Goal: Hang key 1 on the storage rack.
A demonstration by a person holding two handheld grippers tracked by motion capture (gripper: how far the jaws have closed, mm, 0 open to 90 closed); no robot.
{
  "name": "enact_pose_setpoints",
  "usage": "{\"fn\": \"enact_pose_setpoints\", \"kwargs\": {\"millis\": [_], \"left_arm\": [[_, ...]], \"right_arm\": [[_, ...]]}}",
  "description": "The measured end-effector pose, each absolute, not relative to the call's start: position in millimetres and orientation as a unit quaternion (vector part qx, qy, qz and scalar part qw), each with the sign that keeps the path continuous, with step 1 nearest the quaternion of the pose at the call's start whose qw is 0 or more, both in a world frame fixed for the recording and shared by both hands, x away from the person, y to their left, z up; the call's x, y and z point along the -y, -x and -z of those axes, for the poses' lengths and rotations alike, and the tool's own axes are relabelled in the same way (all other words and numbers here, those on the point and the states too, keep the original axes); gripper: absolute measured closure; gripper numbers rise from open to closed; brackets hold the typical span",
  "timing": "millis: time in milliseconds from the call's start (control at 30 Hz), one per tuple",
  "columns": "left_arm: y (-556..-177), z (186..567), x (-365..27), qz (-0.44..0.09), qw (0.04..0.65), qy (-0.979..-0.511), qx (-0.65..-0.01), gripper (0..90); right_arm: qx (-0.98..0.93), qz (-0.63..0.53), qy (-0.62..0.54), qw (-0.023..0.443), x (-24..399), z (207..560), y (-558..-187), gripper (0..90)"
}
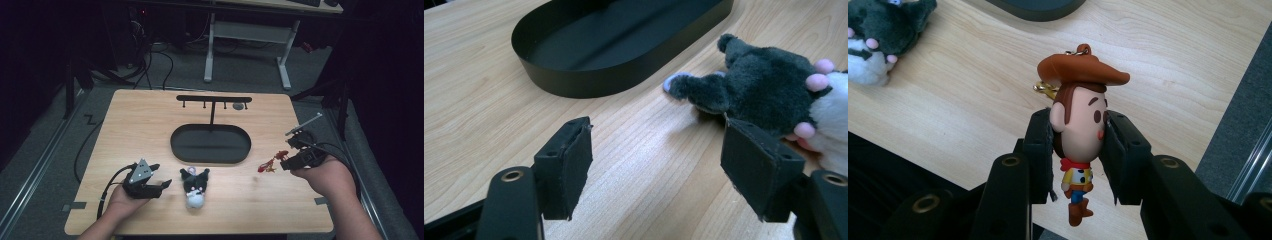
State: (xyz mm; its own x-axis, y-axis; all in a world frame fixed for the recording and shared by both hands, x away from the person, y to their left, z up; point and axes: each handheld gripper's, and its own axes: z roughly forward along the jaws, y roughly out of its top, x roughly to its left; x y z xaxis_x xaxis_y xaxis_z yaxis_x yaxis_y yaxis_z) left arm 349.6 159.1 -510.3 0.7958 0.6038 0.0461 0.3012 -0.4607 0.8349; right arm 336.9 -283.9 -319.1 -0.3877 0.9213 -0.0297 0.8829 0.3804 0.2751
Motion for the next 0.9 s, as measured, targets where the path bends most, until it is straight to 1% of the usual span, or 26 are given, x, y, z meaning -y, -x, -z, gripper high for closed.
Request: {"fn": "enact_pose_setpoints", "kwargs": {"millis": [167,500,900], "left_arm": [[-352.0,510.0,-160.4,-0.168,0.449,-0.833,-0.274,28.9],[-351.7,509.7,-158.5,-0.171,0.45,-0.834,-0.271,28.4],[-352.6,510.2,-154.3,-0.172,0.447,-0.836,-0.268,26.9]], "right_arm": [[-0.826,-0.109,-0.547,0.081,282.8,323.0,-339.1,66.9],[-0.824,-0.117,-0.547,0.091,279.8,319.6,-339.5,66.9],[-0.824,-0.127,-0.545,0.085,275.7,325.2,-346.1,66.9]]}}
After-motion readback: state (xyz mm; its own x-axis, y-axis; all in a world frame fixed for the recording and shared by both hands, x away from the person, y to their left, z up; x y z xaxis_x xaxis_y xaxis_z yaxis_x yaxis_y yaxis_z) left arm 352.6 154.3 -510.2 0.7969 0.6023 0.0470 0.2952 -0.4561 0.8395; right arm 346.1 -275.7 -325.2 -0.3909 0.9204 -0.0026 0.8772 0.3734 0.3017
